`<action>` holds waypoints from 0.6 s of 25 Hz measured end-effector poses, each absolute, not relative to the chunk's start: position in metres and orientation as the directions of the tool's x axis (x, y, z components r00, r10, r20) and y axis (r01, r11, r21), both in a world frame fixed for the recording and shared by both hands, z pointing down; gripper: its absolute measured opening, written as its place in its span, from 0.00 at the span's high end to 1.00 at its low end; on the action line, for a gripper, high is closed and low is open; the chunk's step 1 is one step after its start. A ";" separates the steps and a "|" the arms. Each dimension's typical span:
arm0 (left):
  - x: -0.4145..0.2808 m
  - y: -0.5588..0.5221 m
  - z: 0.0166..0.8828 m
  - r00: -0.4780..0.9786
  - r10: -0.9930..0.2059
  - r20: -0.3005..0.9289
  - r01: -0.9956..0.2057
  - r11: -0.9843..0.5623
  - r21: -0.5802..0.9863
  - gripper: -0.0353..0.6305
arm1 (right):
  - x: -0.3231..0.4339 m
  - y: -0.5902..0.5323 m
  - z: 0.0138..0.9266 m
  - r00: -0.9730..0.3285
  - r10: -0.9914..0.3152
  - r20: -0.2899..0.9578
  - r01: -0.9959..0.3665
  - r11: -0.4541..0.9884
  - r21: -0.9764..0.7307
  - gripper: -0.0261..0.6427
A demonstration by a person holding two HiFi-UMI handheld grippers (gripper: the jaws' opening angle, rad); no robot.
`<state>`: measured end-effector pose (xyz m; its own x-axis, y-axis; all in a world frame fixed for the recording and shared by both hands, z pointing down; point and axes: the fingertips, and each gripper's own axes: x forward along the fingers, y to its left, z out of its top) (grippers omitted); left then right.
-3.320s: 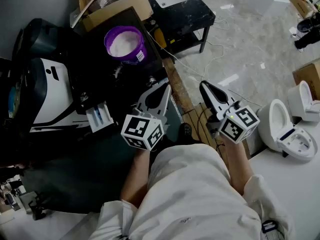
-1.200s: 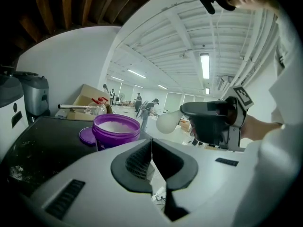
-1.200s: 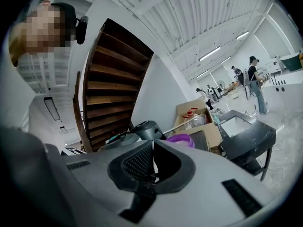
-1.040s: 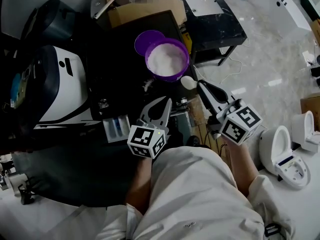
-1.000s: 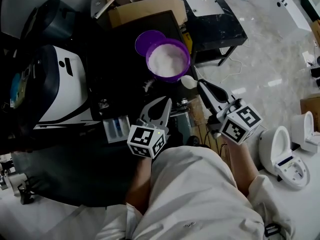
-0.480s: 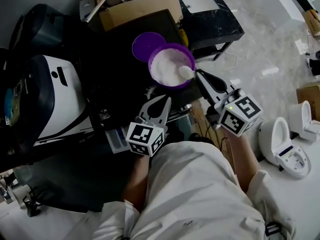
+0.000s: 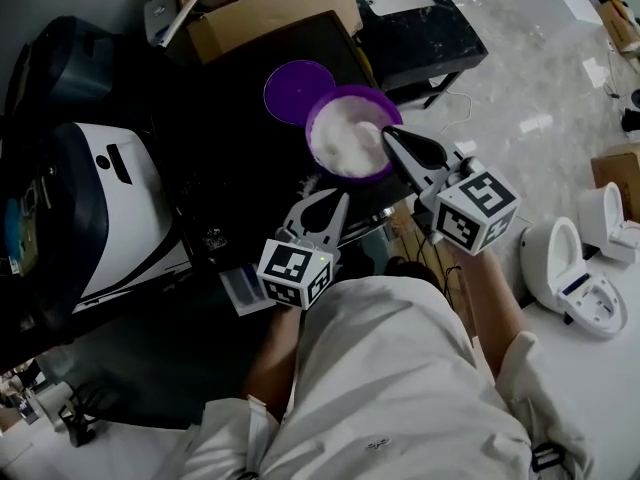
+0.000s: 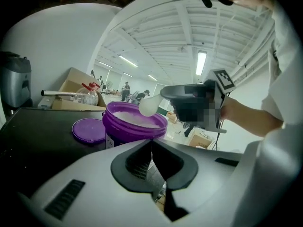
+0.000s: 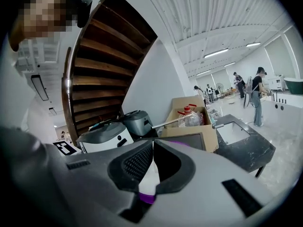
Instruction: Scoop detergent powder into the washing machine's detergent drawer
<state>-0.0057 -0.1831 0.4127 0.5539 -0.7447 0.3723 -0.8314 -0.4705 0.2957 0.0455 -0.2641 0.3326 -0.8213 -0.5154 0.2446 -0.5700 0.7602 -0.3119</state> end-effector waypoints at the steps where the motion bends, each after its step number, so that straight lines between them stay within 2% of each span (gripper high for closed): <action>1: -0.006 -0.184 0.414 0.560 -0.740 0.373 -0.828 -0.475 0.299 0.92 | 0.043 -0.266 0.335 -0.820 -0.510 0.258 -0.570 0.765 -0.300 0.94; 15: -0.001 -0.189 0.420 0.620 -0.692 0.371 -0.783 -0.521 0.339 0.92 | 0.016 -0.281 0.357 -0.793 -0.435 0.427 -0.522 0.846 -0.107 0.94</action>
